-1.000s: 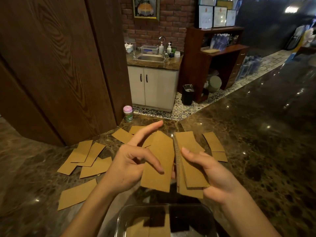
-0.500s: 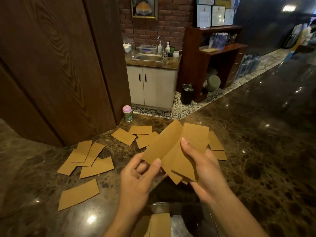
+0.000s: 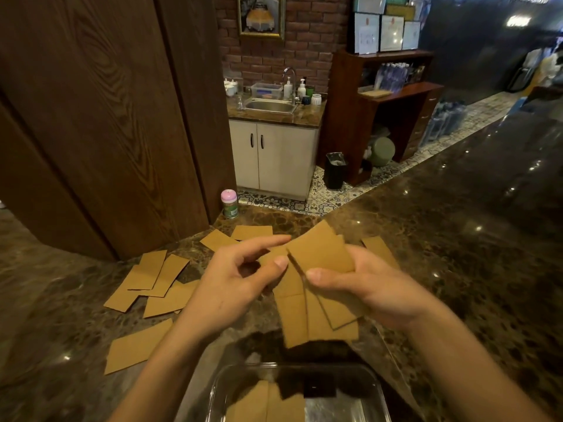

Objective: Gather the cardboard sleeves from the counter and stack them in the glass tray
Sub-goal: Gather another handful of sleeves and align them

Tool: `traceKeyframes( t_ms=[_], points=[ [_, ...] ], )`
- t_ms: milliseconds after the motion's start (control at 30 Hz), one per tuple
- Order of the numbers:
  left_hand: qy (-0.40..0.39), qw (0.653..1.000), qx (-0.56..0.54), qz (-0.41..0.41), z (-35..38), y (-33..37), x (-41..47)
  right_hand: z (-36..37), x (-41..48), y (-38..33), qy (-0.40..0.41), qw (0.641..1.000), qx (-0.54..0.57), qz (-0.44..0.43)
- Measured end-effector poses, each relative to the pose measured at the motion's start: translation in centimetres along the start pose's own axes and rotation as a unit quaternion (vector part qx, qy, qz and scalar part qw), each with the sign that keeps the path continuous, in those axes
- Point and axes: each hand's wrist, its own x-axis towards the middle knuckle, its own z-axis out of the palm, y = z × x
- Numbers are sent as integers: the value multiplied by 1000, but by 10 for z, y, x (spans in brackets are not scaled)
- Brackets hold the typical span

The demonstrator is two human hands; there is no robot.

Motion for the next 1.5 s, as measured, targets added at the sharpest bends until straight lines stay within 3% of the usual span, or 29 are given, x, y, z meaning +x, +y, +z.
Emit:
traceKeyframes(
  t_ms=[100, 200, 300, 400, 467, 533, 600, 667, 733, 867, 933, 1000, 1100, 1300, 1500],
  points=[
    [92, 990, -102, -32, 20, 5, 3, 21, 4, 11, 50, 995, 83, -26],
    [77, 959, -247, -114, 46, 10, -4, 41, 7, 19, 78, 982, 155, -74],
    [72, 942, -304, -122, 61, 17, -12, 57, 10, 29, 130, 973, 145, -121],
    [50, 917, -374, -131, 64, 19, -17, 59, 6, 30, 177, 954, -91, -223],
    [31, 900, -412, -141, 62, 21, -16, 56, 7, 30, 219, 897, -295, -247],
    [25, 902, -410, -130, 60, 22, -14, 52, 6, 31, 252, 857, -377, -246],
    [30, 905, -408, -117, 56, 24, -10, 43, 0, 29, 206, 865, -370, -269],
    [36, 911, -392, -120, 54, 22, -6, 32, -9, 25, 101, 892, -344, -275],
    [17, 911, -390, -133, 54, 18, -4, 23, -13, 24, 27, 888, -376, -262],
    [-63, 880, -439, -169, 56, 15, -4, 22, -9, 26, 61, 891, -355, -278],
    [-81, 882, -438, -152, 56, 13, -7, 19, -8, 28, 79, 903, -320, -275],
    [-70, 897, -413, -141, 57, 12, -7, 12, -10, 27, 60, 915, -311, -251],
    [-92, 884, -428, -164, 54, 7, -6, 8, -12, 19, -1, 918, -329, -221],
    [-155, 857, -456, -187, 39, -2, -12, 7, -13, 19, 16, 926, -319, -200],
    [-117, 857, -468, -182, 46, -5, -21, 17, -14, 24, 2, 924, -330, -195]
  ],
)
